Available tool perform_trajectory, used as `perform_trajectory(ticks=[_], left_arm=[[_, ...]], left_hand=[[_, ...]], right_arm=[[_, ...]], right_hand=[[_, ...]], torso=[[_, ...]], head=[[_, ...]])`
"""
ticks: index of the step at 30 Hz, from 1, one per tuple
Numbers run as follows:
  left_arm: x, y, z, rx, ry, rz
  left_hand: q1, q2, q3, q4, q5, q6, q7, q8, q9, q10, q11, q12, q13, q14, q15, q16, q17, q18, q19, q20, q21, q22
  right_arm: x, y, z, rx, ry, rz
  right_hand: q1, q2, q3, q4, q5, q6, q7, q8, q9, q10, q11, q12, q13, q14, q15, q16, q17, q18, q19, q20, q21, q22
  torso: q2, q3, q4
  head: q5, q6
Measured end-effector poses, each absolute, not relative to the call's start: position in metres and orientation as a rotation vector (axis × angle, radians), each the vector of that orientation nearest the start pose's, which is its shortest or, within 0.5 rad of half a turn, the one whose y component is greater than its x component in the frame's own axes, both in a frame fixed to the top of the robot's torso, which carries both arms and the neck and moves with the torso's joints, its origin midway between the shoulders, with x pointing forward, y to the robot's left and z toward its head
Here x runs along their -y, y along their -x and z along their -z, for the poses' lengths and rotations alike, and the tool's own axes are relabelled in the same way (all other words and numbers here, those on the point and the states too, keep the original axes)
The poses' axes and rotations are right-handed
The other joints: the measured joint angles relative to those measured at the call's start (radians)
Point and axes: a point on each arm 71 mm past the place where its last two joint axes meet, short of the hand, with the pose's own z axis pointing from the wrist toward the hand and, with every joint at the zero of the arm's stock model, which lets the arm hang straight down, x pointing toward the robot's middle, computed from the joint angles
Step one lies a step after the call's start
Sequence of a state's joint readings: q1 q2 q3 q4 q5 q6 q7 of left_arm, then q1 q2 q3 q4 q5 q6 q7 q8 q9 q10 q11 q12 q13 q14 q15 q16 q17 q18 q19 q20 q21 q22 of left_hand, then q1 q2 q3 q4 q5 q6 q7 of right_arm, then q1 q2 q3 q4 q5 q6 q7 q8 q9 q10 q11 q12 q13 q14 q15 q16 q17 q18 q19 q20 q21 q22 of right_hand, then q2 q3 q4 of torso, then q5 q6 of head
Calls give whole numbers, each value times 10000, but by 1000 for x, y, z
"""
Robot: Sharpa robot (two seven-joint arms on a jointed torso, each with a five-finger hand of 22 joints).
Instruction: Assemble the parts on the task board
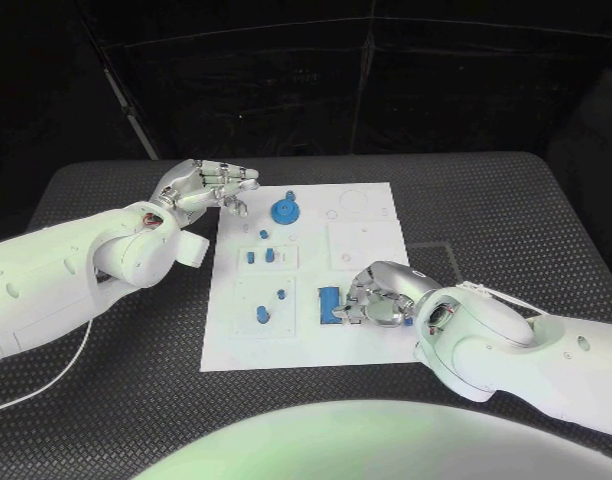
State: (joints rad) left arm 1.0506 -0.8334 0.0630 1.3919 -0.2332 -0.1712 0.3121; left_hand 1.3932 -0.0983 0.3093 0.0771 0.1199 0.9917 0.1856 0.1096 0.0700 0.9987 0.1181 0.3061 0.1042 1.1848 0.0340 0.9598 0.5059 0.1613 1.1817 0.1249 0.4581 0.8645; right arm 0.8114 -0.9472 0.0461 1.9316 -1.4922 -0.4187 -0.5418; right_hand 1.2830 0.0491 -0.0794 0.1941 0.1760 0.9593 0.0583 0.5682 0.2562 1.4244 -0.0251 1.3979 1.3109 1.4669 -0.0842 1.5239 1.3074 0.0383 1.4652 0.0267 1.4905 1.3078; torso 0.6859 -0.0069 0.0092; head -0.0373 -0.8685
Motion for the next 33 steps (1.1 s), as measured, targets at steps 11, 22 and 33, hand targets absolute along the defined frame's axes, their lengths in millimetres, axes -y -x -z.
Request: perform_trajectory(ticks=[11, 22, 33], left_arm=[[-237, -493, 227, -15741, 10181, 14627], [-235, -493, 227, -15752, 10176, 14651], [-236, -493, 228, -15769, 10196, 14642]], left_hand=[[0, 0, 0, 0, 0, 0, 0, 0, 0, 0, 0, 49, 9, 0, 0, 0, 1, 0, 0, 0, 0, -10], [0, 0, 0, 0, 0, 0, 0, 0, 0, 0, 0, 48, 8, 0, 0, 0, 1, 0, 0, 0, 0, -10], [0, 0, 0, 0, 0, 0, 0, 0, 0, 0, 0, 48, 7, 0, 0, 0, 2, 0, 0, 0, 0, -9]], right_arm=[[214, -338, 253, -19126, -2952, -6493], [255, -342, 255, -19268, -2646, -5079], [252, -344, 258, -19335, -1173, -4024]], right_hand=[[-436, -436, -524, 248, 716, -365, 264, -638, -275, -167, 308, -157, -29, -2, 184, 0, 0, 0, 19, 92, 0, -1], [-358, -594, -863, 312, 1590, -156, 256, -892, -366, -402, 322, -564, -414, -3, 184, -80, -1, 1, 17, 164, -75, -2], [-490, -726, -1159, 553, 1590, 159, 165, -892, -321, -437, 286, -671, -489, -2, 183, -175, 6, 1, 17, 164, -162, -3]], torso=[[-18, -2, -22], [-30, 4, -88], [-33, 0, -73]], head=[[-108, 72], [-399, 124], [-510, 91]])
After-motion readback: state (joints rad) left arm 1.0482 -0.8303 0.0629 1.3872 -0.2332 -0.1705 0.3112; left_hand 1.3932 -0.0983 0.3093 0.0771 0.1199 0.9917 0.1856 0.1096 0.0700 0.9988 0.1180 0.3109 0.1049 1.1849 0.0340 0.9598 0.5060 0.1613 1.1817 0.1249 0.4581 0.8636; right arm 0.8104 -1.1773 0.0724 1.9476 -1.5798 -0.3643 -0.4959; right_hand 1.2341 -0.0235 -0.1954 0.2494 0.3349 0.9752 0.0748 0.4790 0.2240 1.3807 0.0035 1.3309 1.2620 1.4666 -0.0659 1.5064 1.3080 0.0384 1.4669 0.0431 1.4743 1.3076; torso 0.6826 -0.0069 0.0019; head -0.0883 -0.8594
